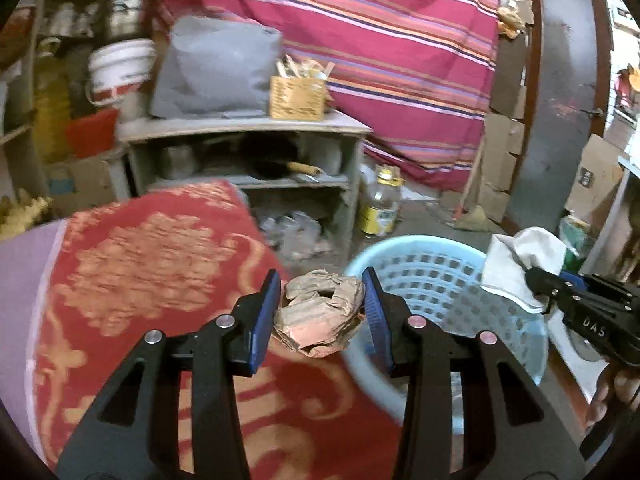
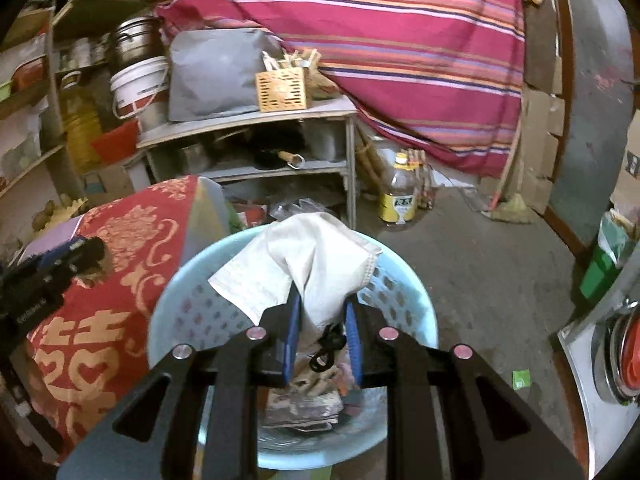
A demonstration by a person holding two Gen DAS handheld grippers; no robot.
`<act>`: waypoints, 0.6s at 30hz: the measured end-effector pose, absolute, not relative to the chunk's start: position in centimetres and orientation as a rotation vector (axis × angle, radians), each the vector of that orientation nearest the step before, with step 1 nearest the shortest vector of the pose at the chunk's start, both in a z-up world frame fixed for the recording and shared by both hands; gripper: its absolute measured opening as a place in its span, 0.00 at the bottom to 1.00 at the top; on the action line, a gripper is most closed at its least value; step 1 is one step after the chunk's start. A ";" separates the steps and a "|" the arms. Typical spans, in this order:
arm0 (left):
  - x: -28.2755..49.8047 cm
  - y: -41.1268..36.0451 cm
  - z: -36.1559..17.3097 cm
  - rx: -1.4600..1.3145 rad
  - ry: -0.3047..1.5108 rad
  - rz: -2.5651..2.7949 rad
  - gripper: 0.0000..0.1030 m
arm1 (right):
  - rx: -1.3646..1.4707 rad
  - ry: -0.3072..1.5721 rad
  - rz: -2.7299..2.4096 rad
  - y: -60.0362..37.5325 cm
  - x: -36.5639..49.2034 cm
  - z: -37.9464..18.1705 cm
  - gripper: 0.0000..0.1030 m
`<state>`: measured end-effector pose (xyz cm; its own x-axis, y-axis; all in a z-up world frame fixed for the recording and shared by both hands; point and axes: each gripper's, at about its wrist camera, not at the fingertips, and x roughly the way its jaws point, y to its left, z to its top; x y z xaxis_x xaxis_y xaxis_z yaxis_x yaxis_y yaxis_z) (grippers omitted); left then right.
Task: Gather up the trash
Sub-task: 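Carry the paper scrap and tissue over the light-blue basket with both tools, then open both tools to drop the scrap and tissue into the basket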
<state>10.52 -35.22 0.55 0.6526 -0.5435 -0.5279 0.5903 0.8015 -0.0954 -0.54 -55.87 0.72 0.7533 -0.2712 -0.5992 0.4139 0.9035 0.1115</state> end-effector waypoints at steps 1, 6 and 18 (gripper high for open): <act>10.6 -36.0 0.2 0.081 0.587 -0.663 0.40 | 0.249 0.610 -0.380 -56.0 -0.6 0.7 0.20; 10.2 -39.5 -1.4 0.123 0.613 -0.719 0.40 | 0.251 0.616 -0.387 -56.5 -0.7 0.3 0.20; 9.9 -38.3 -0.6 0.123 0.581 -0.653 0.87 | 0.271 0.617 -0.394 -56.7 -0.8 0.1 0.20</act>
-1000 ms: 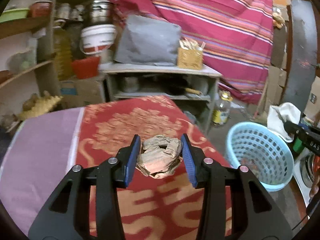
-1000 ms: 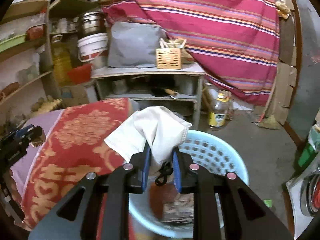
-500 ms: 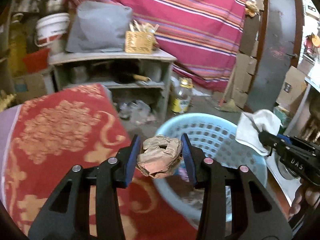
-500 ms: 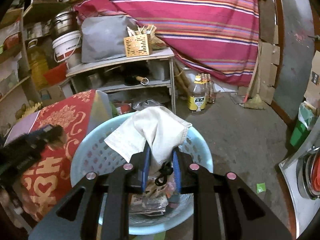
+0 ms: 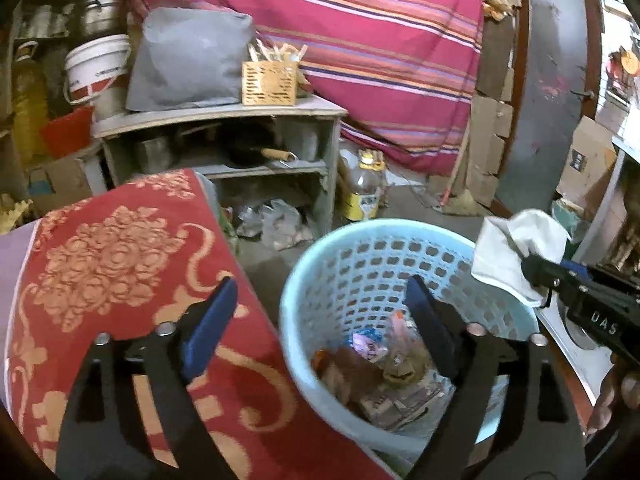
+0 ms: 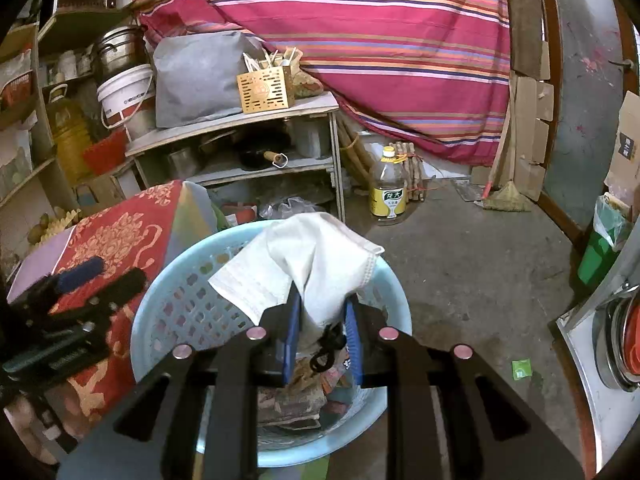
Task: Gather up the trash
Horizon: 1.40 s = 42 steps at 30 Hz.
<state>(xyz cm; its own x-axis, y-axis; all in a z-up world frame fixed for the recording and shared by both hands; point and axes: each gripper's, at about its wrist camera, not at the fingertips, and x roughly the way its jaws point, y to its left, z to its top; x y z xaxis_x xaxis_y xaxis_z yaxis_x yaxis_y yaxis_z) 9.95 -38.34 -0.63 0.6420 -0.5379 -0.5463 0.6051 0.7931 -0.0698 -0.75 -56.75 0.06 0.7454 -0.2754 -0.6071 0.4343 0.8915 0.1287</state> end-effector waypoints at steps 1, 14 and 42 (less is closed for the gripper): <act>9.9 -37.9 -0.5 0.116 0.575 -0.641 0.90 | 0.271 0.617 -0.391 -56.9 -0.8 0.0 0.20; 8.5 -29.9 2.9 0.092 0.434 -0.430 0.95 | 0.235 0.606 -0.383 -54.9 0.2 0.1 0.63; -1.1 -9.6 2.0 0.081 0.356 -0.149 0.95 | 0.075 0.437 -0.129 -33.8 -5.5 1.5 0.96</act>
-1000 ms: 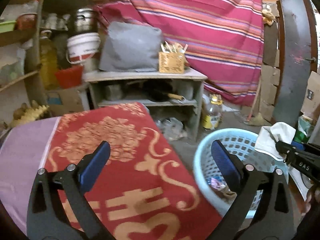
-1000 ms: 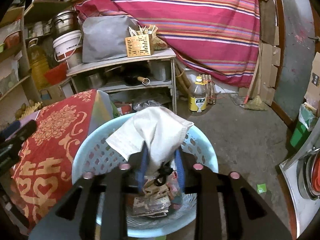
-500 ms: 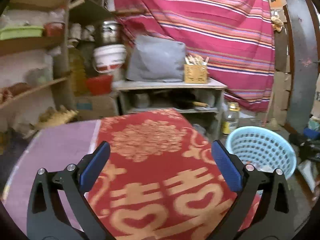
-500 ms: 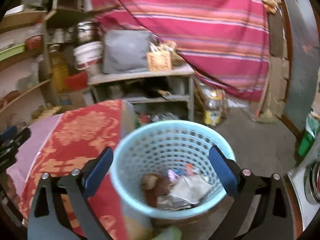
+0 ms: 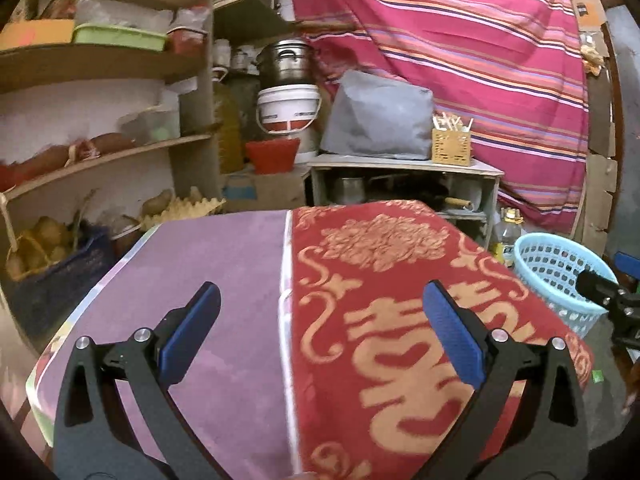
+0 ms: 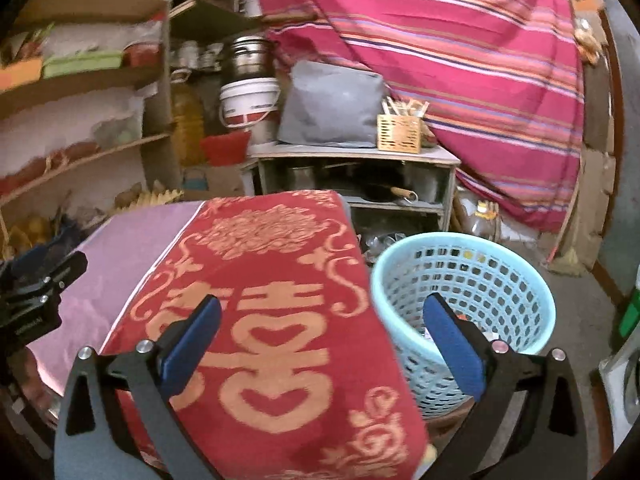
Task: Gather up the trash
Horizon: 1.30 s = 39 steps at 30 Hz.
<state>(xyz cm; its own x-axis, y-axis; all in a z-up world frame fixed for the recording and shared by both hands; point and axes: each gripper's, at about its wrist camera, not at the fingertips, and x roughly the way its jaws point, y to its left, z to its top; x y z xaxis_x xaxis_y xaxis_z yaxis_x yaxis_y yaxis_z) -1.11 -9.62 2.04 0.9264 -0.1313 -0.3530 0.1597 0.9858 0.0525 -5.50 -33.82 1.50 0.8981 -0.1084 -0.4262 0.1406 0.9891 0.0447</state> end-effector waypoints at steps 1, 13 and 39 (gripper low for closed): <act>-1.4 -9.1 1.8 0.089 0.351 -0.133 0.95 | 0.066 0.433 -0.128 -32.9 -5.4 1.3 0.96; -1.9 -4.9 0.3 0.052 0.333 -0.060 0.95 | -0.004 0.408 -0.109 -27.2 -4.2 0.7 0.96; -1.0 -5.2 -1.4 0.074 0.358 -0.055 0.95 | 0.058 0.434 -0.095 -27.0 -3.2 -1.0 0.96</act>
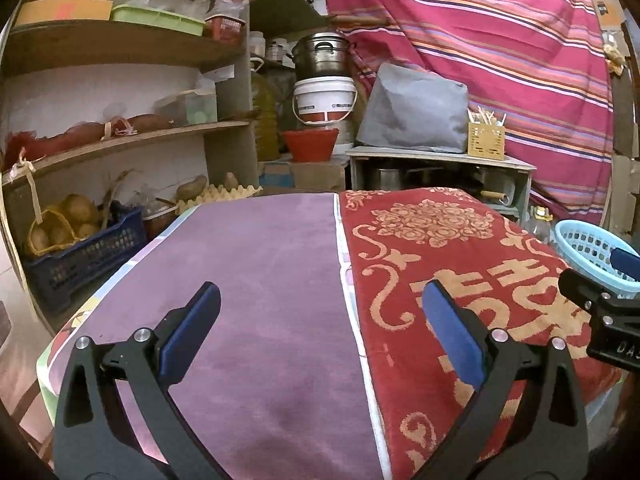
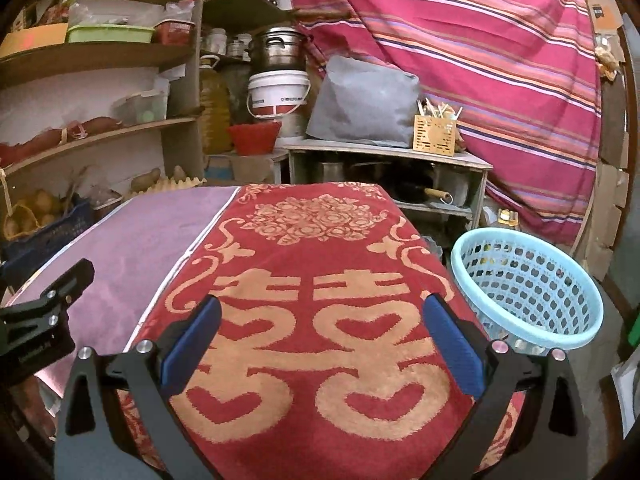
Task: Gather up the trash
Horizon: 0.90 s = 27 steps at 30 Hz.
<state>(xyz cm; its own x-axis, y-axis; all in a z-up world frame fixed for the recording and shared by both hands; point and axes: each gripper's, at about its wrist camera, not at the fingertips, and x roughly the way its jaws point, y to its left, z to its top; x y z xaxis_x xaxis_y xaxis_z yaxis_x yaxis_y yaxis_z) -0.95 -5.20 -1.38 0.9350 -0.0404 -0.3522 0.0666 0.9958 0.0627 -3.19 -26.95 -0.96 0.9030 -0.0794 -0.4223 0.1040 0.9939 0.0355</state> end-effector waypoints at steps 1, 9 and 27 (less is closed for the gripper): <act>-0.9 -5.2 -1.4 0.077 0.359 -0.055 0.95 | 0.058 0.437 -0.094 -26.9 -3.2 -1.0 0.96; -0.9 -5.2 -1.4 0.075 0.358 -0.060 0.95 | 0.057 0.440 -0.093 -26.9 -3.1 -1.1 0.96; -0.7 -5.1 -1.4 0.057 0.357 -0.057 0.95 | 0.045 0.449 -0.090 -26.9 -2.9 -1.4 0.96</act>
<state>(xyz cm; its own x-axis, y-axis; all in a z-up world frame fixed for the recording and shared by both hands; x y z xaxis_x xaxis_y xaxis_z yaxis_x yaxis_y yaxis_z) -0.67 -5.14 -1.38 0.9353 -0.0461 -0.3509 0.0663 0.9968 0.0457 -2.94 -26.90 -1.36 0.8969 -0.0766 -0.4355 0.0965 0.9951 0.0237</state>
